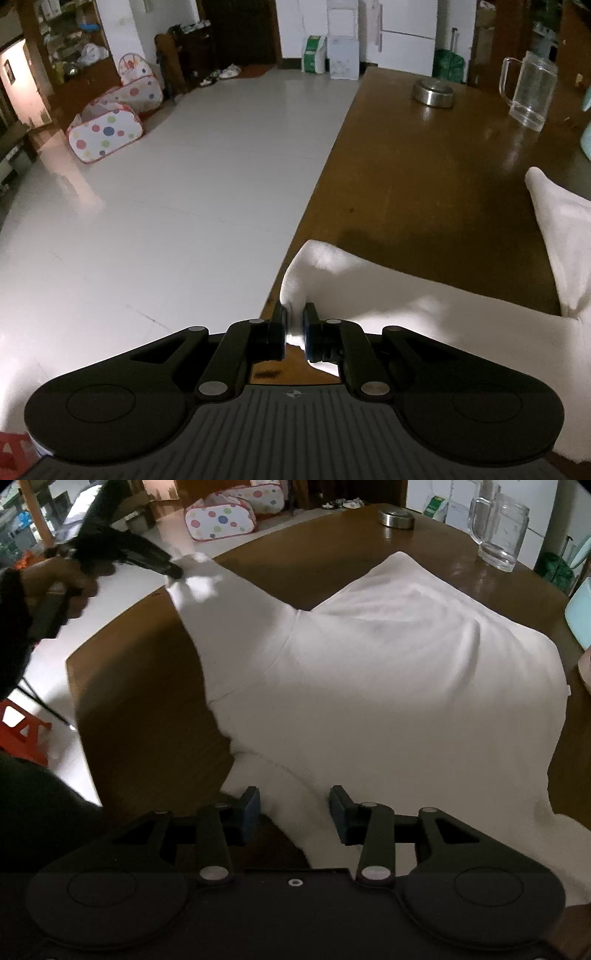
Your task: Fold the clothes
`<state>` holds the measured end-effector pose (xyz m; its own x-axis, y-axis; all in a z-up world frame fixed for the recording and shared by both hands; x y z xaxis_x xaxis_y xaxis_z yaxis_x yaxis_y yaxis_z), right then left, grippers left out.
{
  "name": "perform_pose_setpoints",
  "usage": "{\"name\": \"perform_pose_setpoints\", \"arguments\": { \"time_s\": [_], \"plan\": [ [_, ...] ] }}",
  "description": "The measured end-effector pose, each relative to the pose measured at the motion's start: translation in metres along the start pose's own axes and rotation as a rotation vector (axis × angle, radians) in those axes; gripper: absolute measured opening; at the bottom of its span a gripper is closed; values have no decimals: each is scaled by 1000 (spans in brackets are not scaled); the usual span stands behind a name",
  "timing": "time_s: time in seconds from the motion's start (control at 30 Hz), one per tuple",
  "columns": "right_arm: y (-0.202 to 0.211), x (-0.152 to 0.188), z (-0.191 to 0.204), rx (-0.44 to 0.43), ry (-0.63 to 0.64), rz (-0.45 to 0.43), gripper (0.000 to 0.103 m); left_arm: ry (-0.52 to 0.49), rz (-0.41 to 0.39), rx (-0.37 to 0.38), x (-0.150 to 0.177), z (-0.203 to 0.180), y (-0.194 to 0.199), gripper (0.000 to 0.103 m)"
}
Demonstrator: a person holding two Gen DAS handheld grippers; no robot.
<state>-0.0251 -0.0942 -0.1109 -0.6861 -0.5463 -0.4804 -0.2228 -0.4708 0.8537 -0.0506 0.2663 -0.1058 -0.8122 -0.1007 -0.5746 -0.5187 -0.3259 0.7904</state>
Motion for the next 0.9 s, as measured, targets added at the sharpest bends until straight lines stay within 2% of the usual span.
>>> {"name": "perform_pose_setpoints", "arguments": {
  "time_s": [0.13, 0.27, 0.43, 0.7, 0.9],
  "plan": [
    [20, 3, -21, 42, -97, -67, 45, -1, 15, -9, 0, -1, -5, 9],
    [16, 15, -46, 73, -208, -37, 45, 0, 18, -16, -3, 1, -7, 9],
    [30, 33, -51, 91, -228, -35, 45, 9, 26, -48, -8, 7, -12, 9],
    [57, 45, -94, 209, -412, -147, 45, 4, 32, -78, -13, 12, -17, 9],
    [42, 54, -103, 250, -407, -134, 45, 1, 38, -71, -13, 14, -15, 10]
  ]
}}
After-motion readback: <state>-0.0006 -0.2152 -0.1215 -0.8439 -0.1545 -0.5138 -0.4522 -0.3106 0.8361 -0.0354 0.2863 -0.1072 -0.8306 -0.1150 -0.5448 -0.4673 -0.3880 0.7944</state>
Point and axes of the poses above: each gripper's, at about its wrist camera, not at the fingertips, and y roughly against the way its jaws point, z to its left, x to its underside, the point moved 4 cm from there along -y, roughly the way its jaws point, and after that the axes turned 10 degrees about -y, right-handed, at the moved point
